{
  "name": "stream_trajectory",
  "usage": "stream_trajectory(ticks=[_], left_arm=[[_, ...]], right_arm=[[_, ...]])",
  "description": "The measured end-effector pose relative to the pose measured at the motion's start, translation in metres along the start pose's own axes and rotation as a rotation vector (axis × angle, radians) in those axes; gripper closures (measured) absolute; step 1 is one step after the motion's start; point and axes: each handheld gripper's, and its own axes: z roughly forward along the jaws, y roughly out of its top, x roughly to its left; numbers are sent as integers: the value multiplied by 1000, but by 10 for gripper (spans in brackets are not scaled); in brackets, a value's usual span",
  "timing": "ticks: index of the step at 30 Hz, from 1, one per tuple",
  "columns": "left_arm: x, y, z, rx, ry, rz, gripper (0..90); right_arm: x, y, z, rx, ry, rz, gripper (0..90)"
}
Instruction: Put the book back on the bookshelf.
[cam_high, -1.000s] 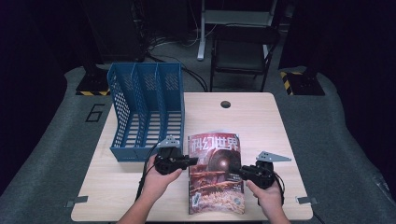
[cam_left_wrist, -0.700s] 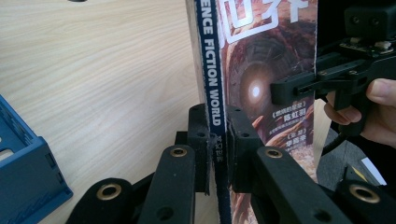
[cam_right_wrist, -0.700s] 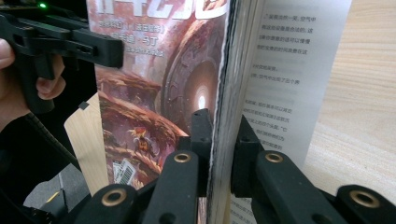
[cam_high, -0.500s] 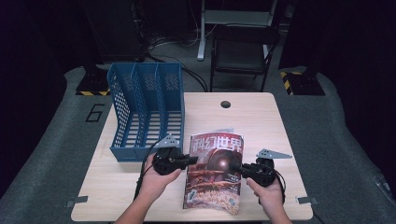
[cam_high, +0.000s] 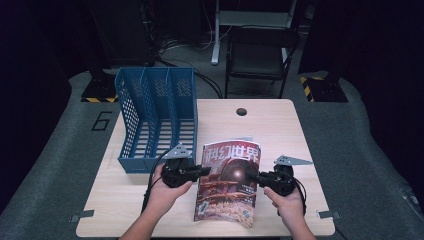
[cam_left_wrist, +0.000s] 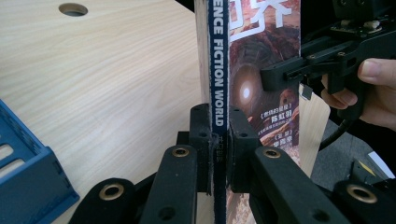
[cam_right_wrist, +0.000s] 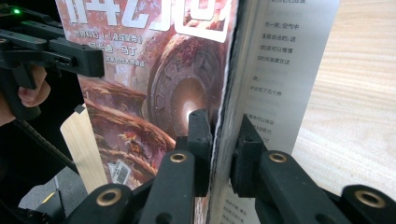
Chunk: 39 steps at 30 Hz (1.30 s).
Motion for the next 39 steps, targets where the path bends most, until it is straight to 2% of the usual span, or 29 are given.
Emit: stream_trajectory(ticks=[3, 6, 11, 15, 16, 19, 23, 25, 32, 39], left_arm=[[-2, 2, -4, -3, 25, 27, 833], [-1, 4, -8, -11, 38, 31, 833], [0, 6, -15, -19, 56, 47, 833], [-3, 8, -18, -13, 86, 89, 832], [-3, 9, -19, -11, 95, 107, 831], [-5, 9, -22, -10, 106, 112, 830], [-7, 11, -24, -16, 143, 159, 830], [-8, 11, -24, -16, 159, 173, 831], [-7, 5, -22, -39, 169, 167, 833], [-5, -2, -21, -43, 145, 151, 837]], right_arm=[[4, 5, -1, 6, -2, -9, 823], [9, 12, 0, 4, -9, -32, 832], [18, 21, 2, -7, -38, -94, 842], [26, 25, 2, -29, -69, -155, 849], [27, 26, 2, -33, -76, -166, 849], [30, 29, 2, -44, -86, -190, 850], [34, 31, 1, -64, -99, -217, 851], [36, 32, 1, -79, -113, -245, 851], [38, 30, 3, -97, -136, -280, 852], [35, 25, 4, -99, -129, -285, 846]])
